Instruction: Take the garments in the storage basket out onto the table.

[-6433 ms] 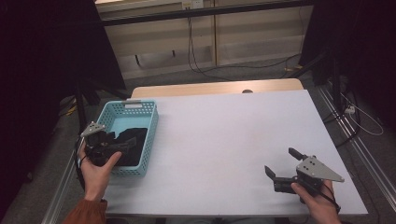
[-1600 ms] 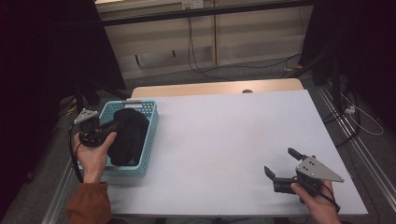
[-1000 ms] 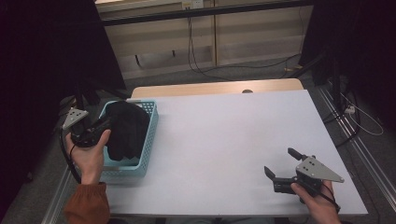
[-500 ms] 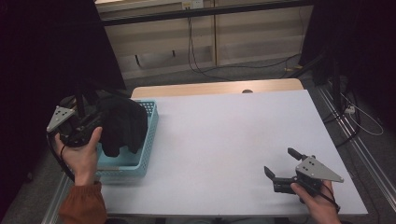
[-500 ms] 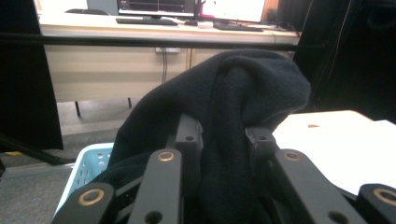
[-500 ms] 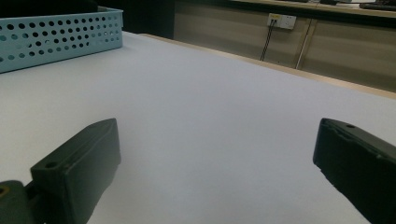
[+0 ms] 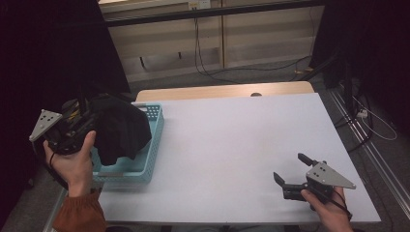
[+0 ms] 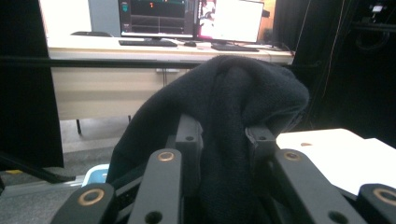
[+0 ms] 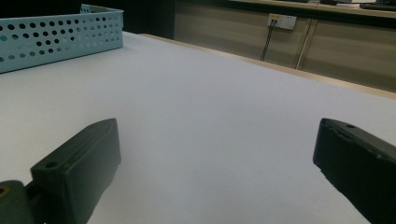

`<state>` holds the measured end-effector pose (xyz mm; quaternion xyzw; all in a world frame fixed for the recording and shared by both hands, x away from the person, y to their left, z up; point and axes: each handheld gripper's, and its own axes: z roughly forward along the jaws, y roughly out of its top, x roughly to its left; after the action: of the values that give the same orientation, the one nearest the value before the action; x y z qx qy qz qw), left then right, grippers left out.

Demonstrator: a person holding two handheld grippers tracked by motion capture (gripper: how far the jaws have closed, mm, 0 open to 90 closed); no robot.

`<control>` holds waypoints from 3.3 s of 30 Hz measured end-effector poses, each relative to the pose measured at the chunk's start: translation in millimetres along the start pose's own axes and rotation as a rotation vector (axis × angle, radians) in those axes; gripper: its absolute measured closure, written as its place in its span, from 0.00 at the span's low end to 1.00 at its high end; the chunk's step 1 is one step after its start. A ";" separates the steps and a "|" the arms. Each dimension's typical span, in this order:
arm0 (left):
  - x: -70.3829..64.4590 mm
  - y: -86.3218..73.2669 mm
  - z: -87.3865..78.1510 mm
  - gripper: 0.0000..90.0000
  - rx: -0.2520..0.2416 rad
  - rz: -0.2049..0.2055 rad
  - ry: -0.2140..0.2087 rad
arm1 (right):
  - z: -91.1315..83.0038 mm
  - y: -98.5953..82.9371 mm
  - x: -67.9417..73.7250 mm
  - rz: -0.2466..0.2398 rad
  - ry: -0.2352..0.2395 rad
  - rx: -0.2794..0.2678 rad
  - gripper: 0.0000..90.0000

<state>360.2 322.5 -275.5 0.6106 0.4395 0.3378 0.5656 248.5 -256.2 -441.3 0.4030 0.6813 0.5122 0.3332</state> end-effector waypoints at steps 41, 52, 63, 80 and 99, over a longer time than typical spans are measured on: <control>-31.6 57.4 9.9 0.81 -0.148 0.007 -0.069 | 0.4 -0.1 -0.1 -0.001 0.001 0.002 0.00; -36.5 68.8 15.4 0.81 -0.224 0.009 -0.061 | 0.4 -0.1 -0.1 -0.001 0.002 0.002 0.00; -43.5 83.2 14.6 0.81 -0.291 0.014 -0.067 | 0.3 -0.1 -0.1 -0.001 0.003 0.001 0.00; -68.2 102.0 18.4 0.81 -0.326 0.045 -0.124 | 0.5 -0.3 0.1 -0.005 0.004 0.003 0.00; -110.0 107.1 38.6 0.81 -0.303 0.057 -0.240 | 0.0 -0.3 0.3 -0.005 0.008 0.003 0.00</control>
<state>369.4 209.0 -165.5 0.5665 0.2956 0.3408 0.6896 248.3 -256.0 -441.6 0.3997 0.6845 0.5118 0.3313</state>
